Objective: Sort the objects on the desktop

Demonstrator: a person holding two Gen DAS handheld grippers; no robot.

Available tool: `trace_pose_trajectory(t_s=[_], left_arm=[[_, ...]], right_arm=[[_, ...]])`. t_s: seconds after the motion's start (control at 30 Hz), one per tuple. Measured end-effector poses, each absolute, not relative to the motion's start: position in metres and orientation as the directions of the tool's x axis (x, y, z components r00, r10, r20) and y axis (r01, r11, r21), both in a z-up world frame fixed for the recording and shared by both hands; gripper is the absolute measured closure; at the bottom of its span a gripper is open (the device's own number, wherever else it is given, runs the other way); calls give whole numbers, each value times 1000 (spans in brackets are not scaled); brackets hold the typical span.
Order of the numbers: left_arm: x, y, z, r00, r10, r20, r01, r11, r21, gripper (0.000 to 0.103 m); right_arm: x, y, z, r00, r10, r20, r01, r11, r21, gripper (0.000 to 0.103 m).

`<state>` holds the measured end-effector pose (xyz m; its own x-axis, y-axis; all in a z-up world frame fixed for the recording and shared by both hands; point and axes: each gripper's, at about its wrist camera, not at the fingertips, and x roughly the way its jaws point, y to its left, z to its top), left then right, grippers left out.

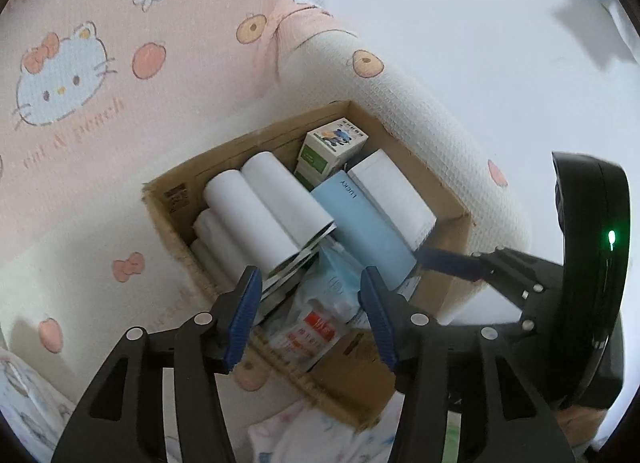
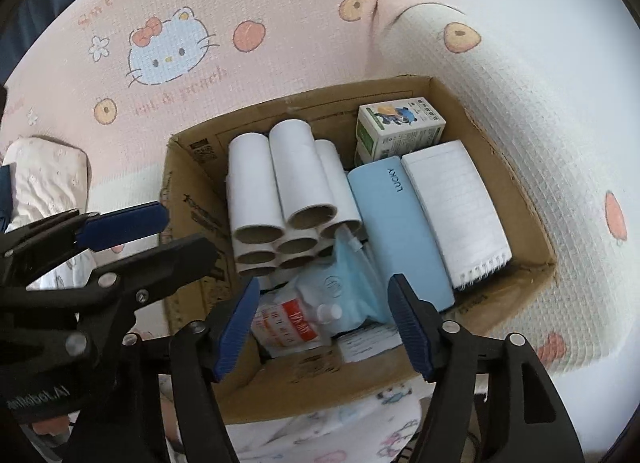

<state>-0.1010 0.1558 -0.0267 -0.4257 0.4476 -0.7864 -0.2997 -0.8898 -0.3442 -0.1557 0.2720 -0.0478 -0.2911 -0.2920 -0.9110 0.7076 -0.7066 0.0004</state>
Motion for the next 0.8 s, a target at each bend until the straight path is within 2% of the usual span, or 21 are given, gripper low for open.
trace_pose_trajectory(t_s=[0.17, 0.33, 0.5, 0.8], left_arm=[[-84, 140, -23, -460, 424, -780, -318, -899, -301, 44], [-70, 125, -13, -497, 402, -769, -329, -907, -262, 43], [-60, 119, -6, -529, 289, -798, -287, -946, -151, 43], [-46, 123, 12, -501, 200, -842, -305, -951, -45, 43]], right_arm=[[-134, 263, -44, -354, -214, -910, 685, -722, -97, 34], [-104, 250, -37, -421, -146, -895, 694, -687, -214, 26], [-80, 245, -25, -416, -180, -891, 719, -665, -201, 21], [-57, 254, -2, -500, -151, -853, 661, -703, -263, 14]])
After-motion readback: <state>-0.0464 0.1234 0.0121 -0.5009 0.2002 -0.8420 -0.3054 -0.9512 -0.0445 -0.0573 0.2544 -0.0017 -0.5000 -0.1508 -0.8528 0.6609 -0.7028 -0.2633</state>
